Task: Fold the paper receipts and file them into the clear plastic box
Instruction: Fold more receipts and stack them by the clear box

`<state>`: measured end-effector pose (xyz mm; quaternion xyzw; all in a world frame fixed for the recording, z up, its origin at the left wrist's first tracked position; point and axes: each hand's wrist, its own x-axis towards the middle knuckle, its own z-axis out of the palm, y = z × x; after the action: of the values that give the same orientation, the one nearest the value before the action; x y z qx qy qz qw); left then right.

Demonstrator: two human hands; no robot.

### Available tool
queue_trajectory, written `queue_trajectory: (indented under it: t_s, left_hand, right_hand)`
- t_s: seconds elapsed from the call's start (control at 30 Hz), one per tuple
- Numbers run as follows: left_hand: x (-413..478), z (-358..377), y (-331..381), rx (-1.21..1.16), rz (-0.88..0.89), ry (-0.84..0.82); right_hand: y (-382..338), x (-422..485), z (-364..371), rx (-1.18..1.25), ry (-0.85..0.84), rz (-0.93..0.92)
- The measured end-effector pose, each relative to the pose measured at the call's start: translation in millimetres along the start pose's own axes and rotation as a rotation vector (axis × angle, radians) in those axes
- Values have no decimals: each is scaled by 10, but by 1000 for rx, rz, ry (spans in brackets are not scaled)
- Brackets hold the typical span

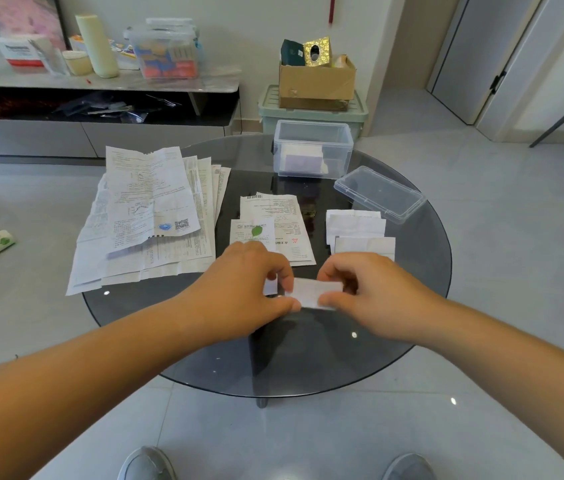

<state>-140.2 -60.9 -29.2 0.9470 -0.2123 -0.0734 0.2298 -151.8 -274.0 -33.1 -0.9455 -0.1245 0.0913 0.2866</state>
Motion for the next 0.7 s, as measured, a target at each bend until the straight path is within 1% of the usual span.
queue_trajectory:
  t_s: [0.1,0.27,0.4,0.57,0.7]
  left_hand:
    - [88,21,79,-13,43,69]
    - [239,156,235,8,90,57]
    - [365,260,320,52,116,76]
    - [461,305,354,75,123,88]
    - [473,306,344,45,121,111]
  right_hand:
    - [219,-4,-238,-64,123,4]
    - [525,79,-384,-206,185,55]
    - [617,132,-388,-289,298,54]
    - [662,138,-413,-237,329,72]
    - [660,114,-431,-170,348,78]
